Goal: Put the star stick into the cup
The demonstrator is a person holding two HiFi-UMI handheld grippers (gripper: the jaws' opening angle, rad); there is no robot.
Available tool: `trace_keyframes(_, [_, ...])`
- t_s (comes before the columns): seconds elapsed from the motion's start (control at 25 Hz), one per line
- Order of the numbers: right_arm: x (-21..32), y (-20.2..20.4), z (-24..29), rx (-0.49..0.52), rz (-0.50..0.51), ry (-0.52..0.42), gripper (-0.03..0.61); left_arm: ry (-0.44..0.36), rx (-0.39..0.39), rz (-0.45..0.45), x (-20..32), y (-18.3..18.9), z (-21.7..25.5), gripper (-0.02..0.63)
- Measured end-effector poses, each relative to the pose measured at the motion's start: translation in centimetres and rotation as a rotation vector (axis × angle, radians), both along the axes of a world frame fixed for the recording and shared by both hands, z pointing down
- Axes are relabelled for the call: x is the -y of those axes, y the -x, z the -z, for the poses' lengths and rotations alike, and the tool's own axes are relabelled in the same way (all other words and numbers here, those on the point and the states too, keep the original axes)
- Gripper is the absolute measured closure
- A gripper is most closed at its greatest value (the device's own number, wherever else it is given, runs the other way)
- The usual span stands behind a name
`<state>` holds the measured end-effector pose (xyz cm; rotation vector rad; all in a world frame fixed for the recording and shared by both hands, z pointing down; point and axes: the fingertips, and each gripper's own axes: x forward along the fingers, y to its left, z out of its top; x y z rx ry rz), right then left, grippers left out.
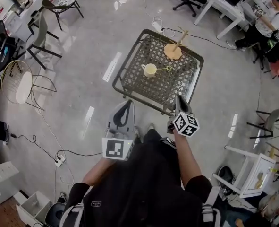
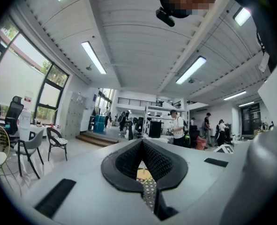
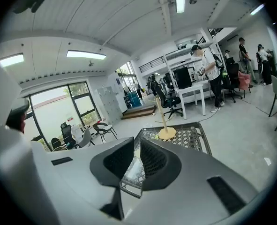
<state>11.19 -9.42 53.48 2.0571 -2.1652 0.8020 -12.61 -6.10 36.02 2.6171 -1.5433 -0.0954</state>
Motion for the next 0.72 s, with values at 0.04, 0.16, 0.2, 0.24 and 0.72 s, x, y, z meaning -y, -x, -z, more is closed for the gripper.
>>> trace_keyframes(0.04, [-0.7,0.0,1.0,-0.013,-0.005,-0.023,0.538,0.005,0.000,-0.002,-0.1,-0.2,0.0,0.598])
trace_keyframes(0.16, [-2.1,-0.2,4.1,-0.082,-0.004,-0.091,0.551,0.007,0.002,-0.008,-0.3,-1.3,-0.2,0.598])
trace_keyframes(0.2, [-2.4,-0.3,5.0,-0.103,0.000,-0.110,0.554,0.008,0.006,-0.010,-0.3,-1.7,-0.3,0.598])
trace_keyframes(0.24, [-2.7,-0.4,5.7,-0.115,0.005,-0.126,0.555,0.011,0.012,-0.011,-0.2,-2.1,-0.5,0.598])
trace_keyframes(0.72, [-6.9,-0.2,8.5,-0.115,0.105,-0.166,0.558,0.030,0.056,0.025,-0.4,-4.8,-0.4,0.598])
